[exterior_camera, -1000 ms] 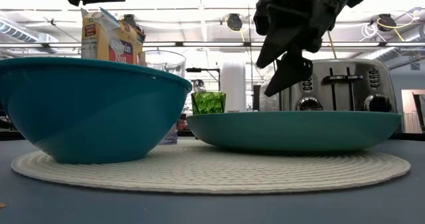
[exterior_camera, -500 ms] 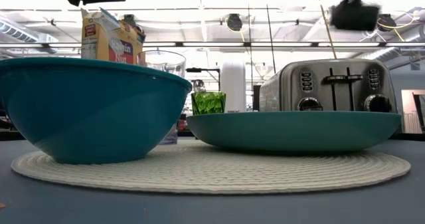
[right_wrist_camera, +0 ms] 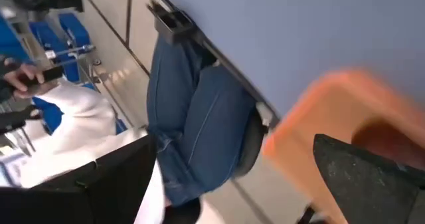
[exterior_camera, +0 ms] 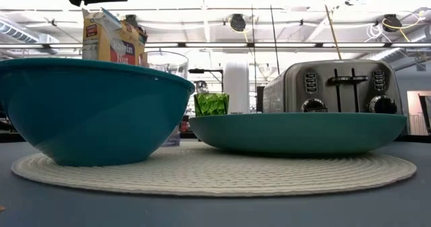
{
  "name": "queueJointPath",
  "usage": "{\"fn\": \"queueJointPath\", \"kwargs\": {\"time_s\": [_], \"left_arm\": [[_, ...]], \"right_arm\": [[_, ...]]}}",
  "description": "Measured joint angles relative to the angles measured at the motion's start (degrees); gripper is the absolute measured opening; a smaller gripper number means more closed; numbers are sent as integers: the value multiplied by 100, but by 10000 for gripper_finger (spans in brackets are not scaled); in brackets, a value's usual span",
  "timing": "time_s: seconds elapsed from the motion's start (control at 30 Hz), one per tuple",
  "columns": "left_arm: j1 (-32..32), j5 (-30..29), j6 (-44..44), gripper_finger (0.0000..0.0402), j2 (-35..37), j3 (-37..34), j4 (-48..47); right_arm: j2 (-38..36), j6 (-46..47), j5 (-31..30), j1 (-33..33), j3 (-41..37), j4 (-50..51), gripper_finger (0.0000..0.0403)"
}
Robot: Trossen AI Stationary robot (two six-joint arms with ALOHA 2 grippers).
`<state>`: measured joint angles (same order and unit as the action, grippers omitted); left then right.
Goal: Arrange a breakfast setting
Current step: Put the red apple on the white table mat to the right of the cup of milk
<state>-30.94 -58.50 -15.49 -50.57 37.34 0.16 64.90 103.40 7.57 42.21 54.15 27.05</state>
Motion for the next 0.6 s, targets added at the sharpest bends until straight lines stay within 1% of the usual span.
{"fn": "queueJointPath", "kwargs": {"time_s": [0.2,0.4,0.6], "left_arm": [[0,2,17,392,0,0,0],[0,4,24,392,0,0,0],[0,7,24,392,0,0,0]], "right_arm": [[105,1402,9,630,0,141,397],[367,2188,60,1007,0,448,397],[662,2594,726,1143,0,902,397]]}}
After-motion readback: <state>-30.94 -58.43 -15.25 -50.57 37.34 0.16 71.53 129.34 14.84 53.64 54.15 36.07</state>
